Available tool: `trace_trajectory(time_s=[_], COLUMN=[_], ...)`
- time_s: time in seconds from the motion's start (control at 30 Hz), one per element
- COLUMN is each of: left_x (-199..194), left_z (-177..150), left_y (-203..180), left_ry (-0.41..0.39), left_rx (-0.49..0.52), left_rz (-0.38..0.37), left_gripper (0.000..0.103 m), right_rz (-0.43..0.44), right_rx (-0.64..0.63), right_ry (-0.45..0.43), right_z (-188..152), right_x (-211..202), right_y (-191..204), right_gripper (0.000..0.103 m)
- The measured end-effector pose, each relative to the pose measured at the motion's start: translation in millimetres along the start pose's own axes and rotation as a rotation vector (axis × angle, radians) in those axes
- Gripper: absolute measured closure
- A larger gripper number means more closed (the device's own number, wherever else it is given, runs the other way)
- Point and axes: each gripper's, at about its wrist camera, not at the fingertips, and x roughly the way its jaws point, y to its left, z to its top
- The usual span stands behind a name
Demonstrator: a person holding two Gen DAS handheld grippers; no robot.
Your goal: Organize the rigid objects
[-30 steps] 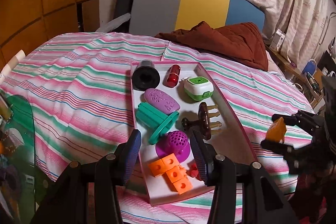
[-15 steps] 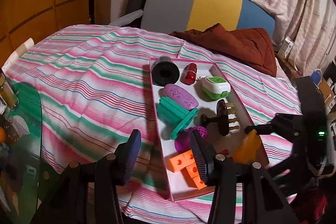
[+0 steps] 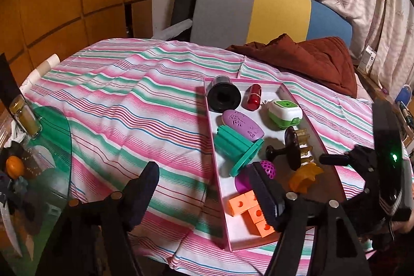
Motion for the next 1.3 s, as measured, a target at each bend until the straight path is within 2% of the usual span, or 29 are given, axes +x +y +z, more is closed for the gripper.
trace_trajectory(time_s=[0.23,0.3,0.43,0.6,0.67,0.77,0.9,1.07,1.3], left_x=[-14.8,-19.3,-30.7,-42.0,-42.1,-42.8,-46.0,-53.8,-55.2], left_z=[-2.9,-3.3,-3.7,-4.1,-5.1,-8.3,-13.6,-17.0,-16.2], left_y=[-6.8,-10.5,-15.2,-15.2,-13.3,-13.6,-12.2,-11.4,-9.3], left_ry=[-0.062,-0.075,-0.116,-0.147,-0.133,-0.12,-0.123,-0.154,-0.156], left_rx=[-0.005,-0.003,0.003,-0.026,-0.052,-0.062,-0.067,-0.061,-0.068], left_rz=[0.032,0.055,0.082,0.116,0.12,0.141,0.133,0.129,0.128], left_gripper=[0.03,0.03,0.03,0.03,0.03,0.03,0.03,0.03,0.03], right_rz=[-0.079,-0.098,-0.195,-0.268,-0.306,-0.325,-0.355,-0.336,-0.33], right_rx=[0.106,0.17,0.275,0.383,0.397,0.416,0.408,0.409,0.386], right_ry=[-0.082,-0.123,-0.178,-0.222,-0.222,-0.24,-0.266,-0.284,-0.286], right_z=[-11.9,-15.1,-16.1,-12.0,-10.7,-12.4,-13.0,-12.9,-10.8], right_x=[-17.8,-27.1,-43.4,-58.4,-61.0,-66.0,-73.7,-79.5,-81.2], right_y=[7.6,7.6,7.4,5.4,6.7,10.0,18.5,25.6,33.9], right_gripper=[0.007,0.0,0.0,0.0,0.0,0.0,0.0,0.0,0.0])
